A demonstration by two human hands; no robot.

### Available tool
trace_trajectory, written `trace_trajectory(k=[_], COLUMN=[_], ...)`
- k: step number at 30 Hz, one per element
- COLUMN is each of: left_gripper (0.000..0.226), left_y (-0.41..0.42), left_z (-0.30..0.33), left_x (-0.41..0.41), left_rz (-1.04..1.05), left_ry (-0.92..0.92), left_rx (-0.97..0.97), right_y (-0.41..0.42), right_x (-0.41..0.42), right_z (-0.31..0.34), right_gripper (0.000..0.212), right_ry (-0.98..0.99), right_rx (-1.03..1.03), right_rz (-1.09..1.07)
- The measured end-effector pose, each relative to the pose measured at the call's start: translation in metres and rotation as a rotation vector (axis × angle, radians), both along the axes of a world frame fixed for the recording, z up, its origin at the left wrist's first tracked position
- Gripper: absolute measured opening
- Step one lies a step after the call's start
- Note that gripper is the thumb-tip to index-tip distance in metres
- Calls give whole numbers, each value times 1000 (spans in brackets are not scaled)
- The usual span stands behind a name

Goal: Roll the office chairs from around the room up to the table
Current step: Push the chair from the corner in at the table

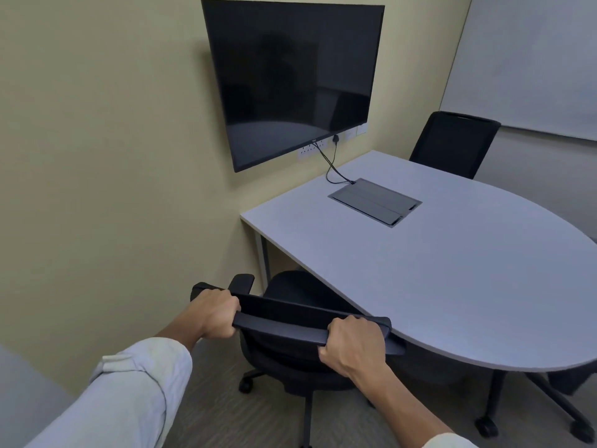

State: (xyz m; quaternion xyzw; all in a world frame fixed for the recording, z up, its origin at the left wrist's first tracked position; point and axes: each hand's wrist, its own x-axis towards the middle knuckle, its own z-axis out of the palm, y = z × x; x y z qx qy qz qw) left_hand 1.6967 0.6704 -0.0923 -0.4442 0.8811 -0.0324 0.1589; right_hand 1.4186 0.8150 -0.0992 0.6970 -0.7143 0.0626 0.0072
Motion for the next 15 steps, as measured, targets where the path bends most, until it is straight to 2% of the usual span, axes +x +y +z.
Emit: trace_trajectory(k=[15], left_gripper=[10], left_y=[-207], left_z=[-5], left_x=[-16], left_rz=[-295], left_ry=[41], left_rx=[-46], right_y=[-134], right_x=[32], right_z=[-3], right_gripper=[23], right_ry=[2], right_rx=[14], right_rz=[-293])
